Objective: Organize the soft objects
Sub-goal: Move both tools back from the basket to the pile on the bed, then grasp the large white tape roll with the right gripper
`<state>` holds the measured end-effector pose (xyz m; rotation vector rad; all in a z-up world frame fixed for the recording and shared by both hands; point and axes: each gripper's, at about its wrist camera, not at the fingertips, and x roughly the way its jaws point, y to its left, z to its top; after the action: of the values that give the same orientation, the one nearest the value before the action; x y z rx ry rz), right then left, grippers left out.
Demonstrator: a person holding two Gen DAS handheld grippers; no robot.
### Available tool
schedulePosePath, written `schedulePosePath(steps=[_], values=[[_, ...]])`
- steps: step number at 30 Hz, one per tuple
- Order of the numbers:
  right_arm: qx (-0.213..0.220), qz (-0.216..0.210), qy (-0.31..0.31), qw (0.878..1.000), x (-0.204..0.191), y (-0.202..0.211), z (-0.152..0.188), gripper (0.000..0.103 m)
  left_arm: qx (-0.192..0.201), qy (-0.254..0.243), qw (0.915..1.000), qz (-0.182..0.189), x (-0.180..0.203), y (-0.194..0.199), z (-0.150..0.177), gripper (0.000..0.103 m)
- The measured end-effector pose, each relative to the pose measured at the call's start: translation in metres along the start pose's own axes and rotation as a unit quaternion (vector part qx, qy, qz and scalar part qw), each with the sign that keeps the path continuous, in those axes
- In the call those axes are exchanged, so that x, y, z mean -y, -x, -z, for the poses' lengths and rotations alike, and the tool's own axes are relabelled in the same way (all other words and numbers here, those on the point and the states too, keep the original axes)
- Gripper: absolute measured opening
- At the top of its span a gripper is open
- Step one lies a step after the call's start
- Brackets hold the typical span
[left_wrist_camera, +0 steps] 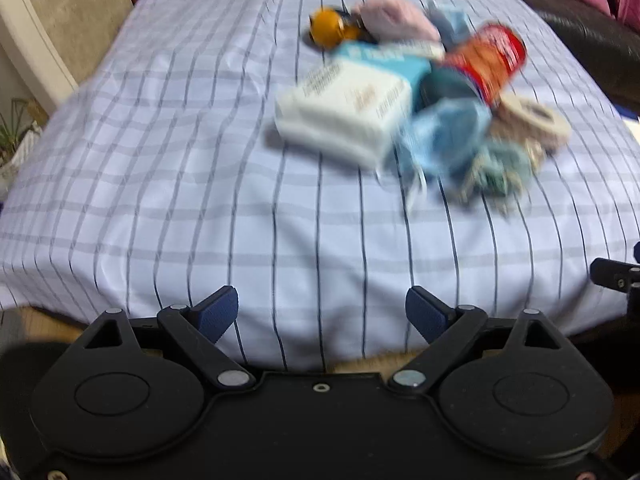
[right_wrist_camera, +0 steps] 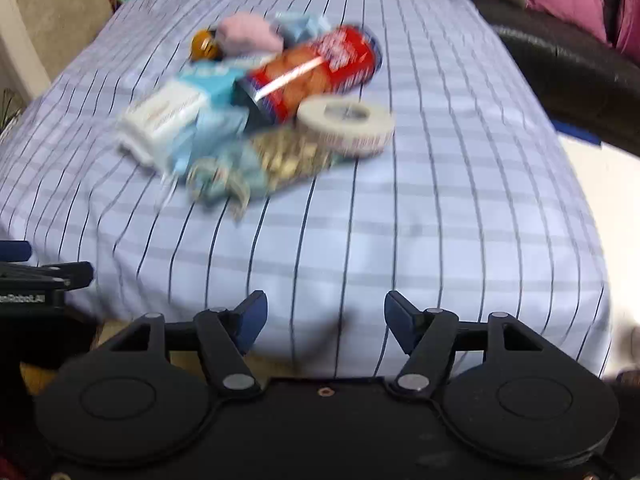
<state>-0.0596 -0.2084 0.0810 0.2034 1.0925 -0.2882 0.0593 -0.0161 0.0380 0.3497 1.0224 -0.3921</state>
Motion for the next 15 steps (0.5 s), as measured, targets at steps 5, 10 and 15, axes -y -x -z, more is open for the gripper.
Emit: schedulePosePath(steps=[5,10,15], values=[[0.043,0.015,-0.006,0.999,0.011,-0.009,-0.041,0.072,0.026,0.000,0.9997,0.000,-0.002,-0.006,-0.033,0.091],[0.081,0.014,-0.025,0.996,0.023,-0.026,-0.081,0.095,0.037,-0.007,0.9988,0.030,0.007,-0.021,-0.052,0.091],[0.100,0.017,-0.005,0.995,0.025,-0.053,-0.113,0.102,0.056,-0.043,0.9959,0.057,0.019,-0.040,-0.056,0.092]])
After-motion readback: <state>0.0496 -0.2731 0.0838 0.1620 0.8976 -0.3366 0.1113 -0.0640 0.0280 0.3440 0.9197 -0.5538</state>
